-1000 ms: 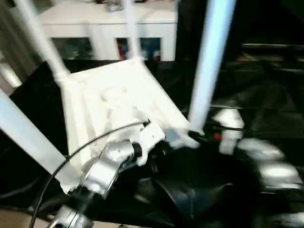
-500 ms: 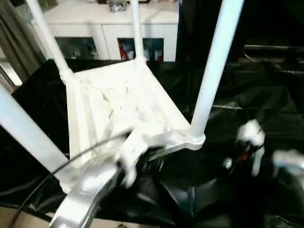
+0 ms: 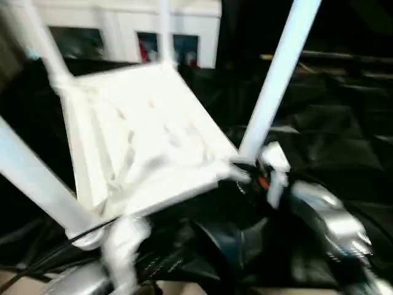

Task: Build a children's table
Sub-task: Rotate table base

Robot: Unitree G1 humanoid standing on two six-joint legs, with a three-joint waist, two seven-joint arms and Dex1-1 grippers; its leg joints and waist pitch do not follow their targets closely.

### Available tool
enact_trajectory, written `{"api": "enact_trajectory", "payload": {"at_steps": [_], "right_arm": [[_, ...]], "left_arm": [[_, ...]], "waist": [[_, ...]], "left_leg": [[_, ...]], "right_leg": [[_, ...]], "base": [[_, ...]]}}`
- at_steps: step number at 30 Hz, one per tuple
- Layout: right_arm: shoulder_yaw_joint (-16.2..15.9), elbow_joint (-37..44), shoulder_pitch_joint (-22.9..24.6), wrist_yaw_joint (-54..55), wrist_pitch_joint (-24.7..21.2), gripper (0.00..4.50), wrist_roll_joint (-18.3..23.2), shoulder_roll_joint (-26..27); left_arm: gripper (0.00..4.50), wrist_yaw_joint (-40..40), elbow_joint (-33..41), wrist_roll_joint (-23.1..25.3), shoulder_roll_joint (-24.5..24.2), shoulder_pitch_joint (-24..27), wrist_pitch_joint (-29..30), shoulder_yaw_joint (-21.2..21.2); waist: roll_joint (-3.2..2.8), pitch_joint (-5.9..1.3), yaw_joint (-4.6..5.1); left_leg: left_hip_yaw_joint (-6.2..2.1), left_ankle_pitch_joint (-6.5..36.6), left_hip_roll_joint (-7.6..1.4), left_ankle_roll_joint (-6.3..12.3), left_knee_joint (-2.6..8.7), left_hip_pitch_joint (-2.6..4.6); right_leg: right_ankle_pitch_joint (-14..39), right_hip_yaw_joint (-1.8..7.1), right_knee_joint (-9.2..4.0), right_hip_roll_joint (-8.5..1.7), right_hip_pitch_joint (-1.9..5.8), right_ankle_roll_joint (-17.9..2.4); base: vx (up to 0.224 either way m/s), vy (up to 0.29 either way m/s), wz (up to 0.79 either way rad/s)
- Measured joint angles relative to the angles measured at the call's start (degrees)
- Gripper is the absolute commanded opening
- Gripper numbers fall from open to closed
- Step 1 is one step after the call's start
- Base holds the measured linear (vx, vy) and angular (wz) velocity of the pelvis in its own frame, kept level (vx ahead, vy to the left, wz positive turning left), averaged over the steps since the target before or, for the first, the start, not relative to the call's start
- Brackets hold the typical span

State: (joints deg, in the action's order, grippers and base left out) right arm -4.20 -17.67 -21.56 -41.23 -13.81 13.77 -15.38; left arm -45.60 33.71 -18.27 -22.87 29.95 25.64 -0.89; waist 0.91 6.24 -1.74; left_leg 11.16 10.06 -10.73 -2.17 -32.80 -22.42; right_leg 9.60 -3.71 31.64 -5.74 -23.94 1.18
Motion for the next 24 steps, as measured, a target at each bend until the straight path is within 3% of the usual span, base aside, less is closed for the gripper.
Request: {"api": "enact_trajectory", "payload": {"at_steps": [5,6,9,12,15,19,24], "right_arm": [[2.9,-10.1,-6.0,10.4,4.9,3.08,-2.7,2.0],[3.9,-13.0,-7.5,12.6,6.6,3.08,-3.0,2.7],[6.0,-17.3,-9.5,15.9,9.2,3.08,-3.1,3.3],[6.4,-18.5,-9.6,15.2,10.5,3.08,-2.9,3.4],[6.0,-17.2,-8.4,12.3,10.4,3.08,-2.1,3.6],[5.5,-11.5,-3.1,7.8,8.8,3.08,-0.9,1.4],[6.4,-8.3,-0.2,7.7,8.0,3.08,-0.7,-1.5]], "left_arm": [[3.38,-4.7,2.0,-3.9,-4.4,9.4,-1.8,-8.6],[3.61,-6.1,2.1,-4.8,-4.9,11.6,-2.5,-10.6],[3.81,-7.7,2.1,-6.6,-5.7,13.2,-4.5,-15.6],[4.05,-6.7,2.1,-9.1,-5.0,8.6,-6.3,-18.3],[4.24,-5.2,3.2,-11.3,-4.3,2.5,-7.0,-18.1],[4.48,-4.1,3.5,-12.0,-2.7,-5.4,-7.0,-13.0],[4.48,-4.3,1.7,-13.4,-1.1,-12.6,-5.9,-8.6]], "waist": [[-0.07,0.4,-0.44],[-0.03,0.45,-0.49],[0.04,0.52,-0.92],[0.09,0.49,-1.47],[0.33,0.35,-1.62],[0.66,0.03,-1.93],[0.08,-0.49,-1.77]], "left_leg": [[0.08,0.0,0.01,0.0,0.16,0.19],[0.18,0.0,0.07,0.0,0.25,0.33],[0.22,0.0,0.27,0.0,0.48,0.36],[0.36,0.0,0.39,0.0,0.55,0.39],[0.44,0.0,0.43,-0.05,0.22,0.44],[0.61,-0.2,0.42,-0.26,0.02,0.53],[0.59,-0.2,0.11,-0.3,-0.02,0.53]], "right_leg": [[0.0,0.54,-0.39,0.38,-0.05,0.0],[0.0,0.8,-0.37,0.45,-0.03,0.0],[0.0,1.15,-0.38,0.48,-0.05,0.0],[0.0,1.58,-0.12,0.52,0.06,0.0],[-0.3,1.81,0.65,0.48,-0.02,-0.3],[-0.7,2.19,1.53,0.5,-0.09,-0.7],[-0.5,2.22,1.6,0.82,-0.11,-0.5]], "base": [[0.0,0.0,0.0],[0.0,0.0,0.0],[0.0,0.0,0.0],[0.0,0.0,0.0],[0.0,0.0,0.0],[0.026,-0.009,0.04],[0.02,-0.008,0.0]]}}
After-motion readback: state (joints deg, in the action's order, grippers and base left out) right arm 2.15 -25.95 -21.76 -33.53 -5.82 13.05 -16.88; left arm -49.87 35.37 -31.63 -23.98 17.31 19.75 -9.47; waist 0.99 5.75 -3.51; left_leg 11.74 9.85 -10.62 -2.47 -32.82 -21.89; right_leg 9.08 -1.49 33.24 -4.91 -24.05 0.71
